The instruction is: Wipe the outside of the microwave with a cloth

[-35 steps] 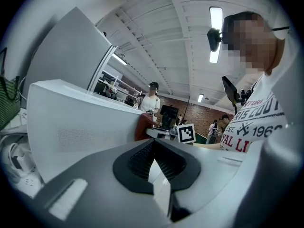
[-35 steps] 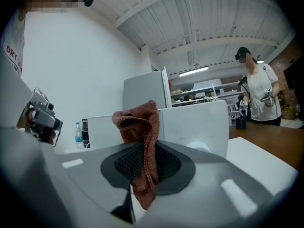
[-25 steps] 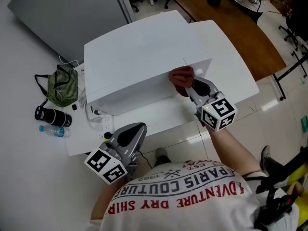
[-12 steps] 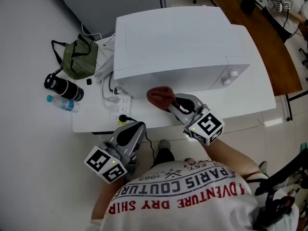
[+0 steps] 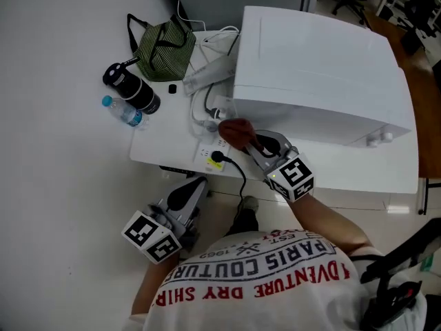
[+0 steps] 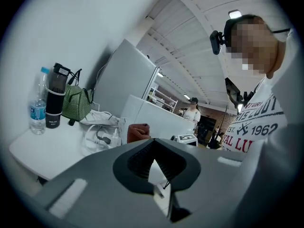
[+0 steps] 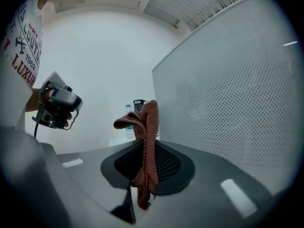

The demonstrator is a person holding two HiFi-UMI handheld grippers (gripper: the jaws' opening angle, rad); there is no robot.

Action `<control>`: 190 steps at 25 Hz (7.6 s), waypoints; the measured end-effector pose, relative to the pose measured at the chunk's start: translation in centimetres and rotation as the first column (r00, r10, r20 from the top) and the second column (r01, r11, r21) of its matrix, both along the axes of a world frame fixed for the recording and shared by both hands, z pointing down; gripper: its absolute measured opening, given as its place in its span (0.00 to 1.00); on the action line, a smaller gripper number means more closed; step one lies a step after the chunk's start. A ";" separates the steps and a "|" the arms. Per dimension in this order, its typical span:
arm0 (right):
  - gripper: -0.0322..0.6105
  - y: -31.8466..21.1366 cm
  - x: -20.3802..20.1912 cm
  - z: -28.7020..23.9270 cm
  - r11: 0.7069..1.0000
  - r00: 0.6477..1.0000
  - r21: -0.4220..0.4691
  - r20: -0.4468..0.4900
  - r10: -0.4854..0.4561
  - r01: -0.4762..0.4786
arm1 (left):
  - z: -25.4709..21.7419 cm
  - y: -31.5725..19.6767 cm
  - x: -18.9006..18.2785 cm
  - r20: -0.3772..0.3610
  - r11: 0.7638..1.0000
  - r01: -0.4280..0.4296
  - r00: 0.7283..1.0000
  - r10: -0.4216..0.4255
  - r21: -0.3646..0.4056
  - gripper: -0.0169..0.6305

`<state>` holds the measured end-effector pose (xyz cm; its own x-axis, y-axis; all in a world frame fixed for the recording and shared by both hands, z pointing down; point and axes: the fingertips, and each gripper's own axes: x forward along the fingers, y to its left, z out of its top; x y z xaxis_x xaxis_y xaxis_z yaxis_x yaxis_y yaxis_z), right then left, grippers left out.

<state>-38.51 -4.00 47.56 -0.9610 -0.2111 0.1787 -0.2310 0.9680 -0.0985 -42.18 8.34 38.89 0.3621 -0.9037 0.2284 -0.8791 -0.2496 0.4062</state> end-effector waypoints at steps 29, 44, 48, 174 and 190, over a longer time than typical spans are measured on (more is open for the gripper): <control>0.12 -9.9 30.2 1.1 0.837 0.836 -0.025 -0.063 0.544 -0.547 | -1.5 -7.0 18.3 0.016 0.932 -0.362 0.932 0.362 0.030 0.04; 0.12 0.3 34.1 -4.5 0.943 0.945 -0.114 0.064 0.321 -0.312 | -3.2 -4.0 25.7 0.054 0.924 -0.376 0.926 0.373 0.073 0.04; 0.12 5.4 36.3 -7.3 0.963 0.962 -0.118 0.098 0.255 -0.243 | -3.8 -2.5 28.5 0.046 0.915 -0.387 0.922 0.385 0.109 0.04; 0.12 -16.7 50.3 -0.6 0.981 0.985 -0.112 0.058 0.164 -0.157 | -6.2 -21.8 48.7 0.045 0.838 -0.527 0.849 0.526 0.140 0.04; 0.12 -18.7 42.4 2.3 0.990 0.995 -0.099 0.019 0.102 -0.099 | -5.8 -21.8 44.9 0.066 0.883 -0.458 0.889 0.454 0.097 0.04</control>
<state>3.85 -22.68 49.90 -0.9401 -0.2896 0.1800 -0.3230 0.9254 -0.1980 2.69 -13.42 33.14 0.7329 -0.6606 0.1629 -0.6724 -0.6668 0.3214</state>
